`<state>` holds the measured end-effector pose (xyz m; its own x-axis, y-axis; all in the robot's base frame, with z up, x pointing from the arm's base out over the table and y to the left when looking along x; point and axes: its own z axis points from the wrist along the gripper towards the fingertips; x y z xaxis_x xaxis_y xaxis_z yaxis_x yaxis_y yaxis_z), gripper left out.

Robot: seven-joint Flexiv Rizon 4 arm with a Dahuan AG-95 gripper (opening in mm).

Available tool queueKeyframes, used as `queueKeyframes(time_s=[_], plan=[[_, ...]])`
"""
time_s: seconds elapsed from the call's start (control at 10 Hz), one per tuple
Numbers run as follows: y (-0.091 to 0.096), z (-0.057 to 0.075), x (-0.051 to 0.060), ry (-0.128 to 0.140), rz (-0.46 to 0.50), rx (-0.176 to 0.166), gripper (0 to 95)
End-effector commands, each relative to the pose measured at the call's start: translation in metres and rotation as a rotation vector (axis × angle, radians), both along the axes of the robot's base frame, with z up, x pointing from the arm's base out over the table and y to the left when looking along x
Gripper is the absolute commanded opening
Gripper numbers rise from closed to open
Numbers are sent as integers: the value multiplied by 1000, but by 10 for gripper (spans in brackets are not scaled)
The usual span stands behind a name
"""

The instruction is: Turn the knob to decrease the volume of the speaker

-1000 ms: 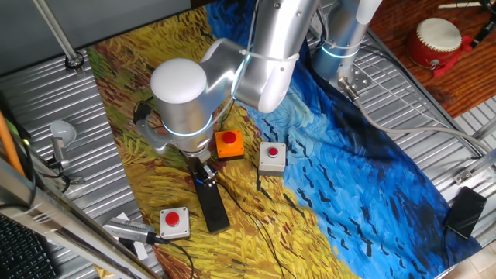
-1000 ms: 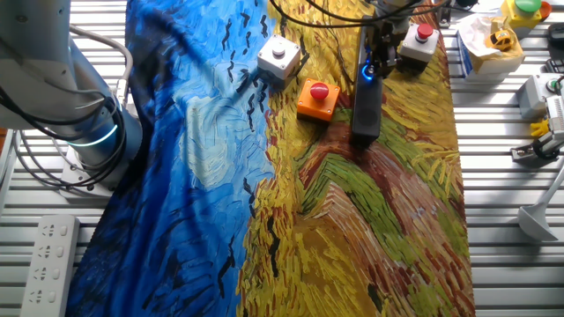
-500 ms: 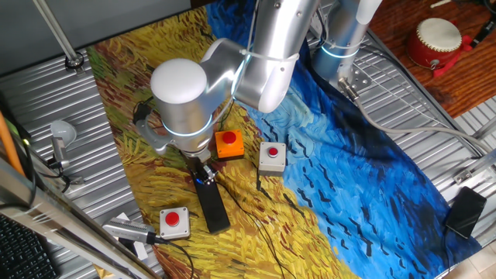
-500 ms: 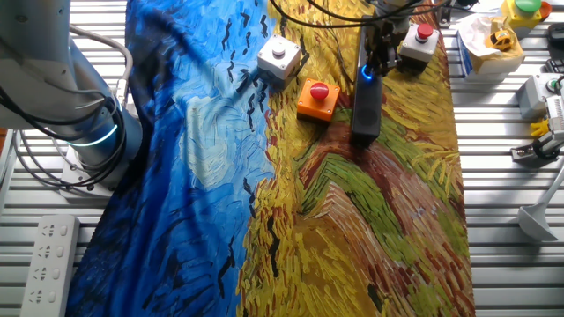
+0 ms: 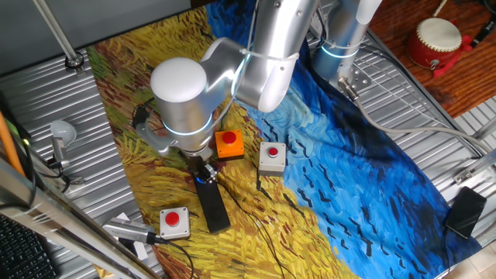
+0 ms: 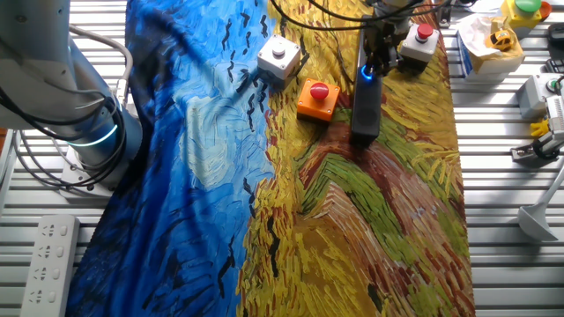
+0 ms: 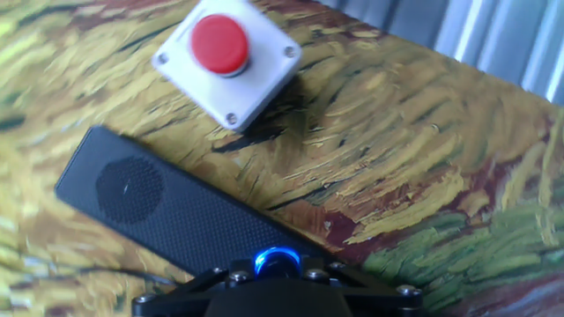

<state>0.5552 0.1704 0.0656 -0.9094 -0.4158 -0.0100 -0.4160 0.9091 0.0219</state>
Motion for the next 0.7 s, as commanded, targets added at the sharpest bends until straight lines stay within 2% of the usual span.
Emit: queueKeyframes(time_s=[0.1, 0.3, 0.6, 0.7], plan=[[0, -2, 0, -1, 238, -15, 0], [0, -3, -2, 0, 381, -23, 0], [0, -3, -5, -3, 542, -23, 0], [-1, 0, -5, -4, 630, -22, 0]])
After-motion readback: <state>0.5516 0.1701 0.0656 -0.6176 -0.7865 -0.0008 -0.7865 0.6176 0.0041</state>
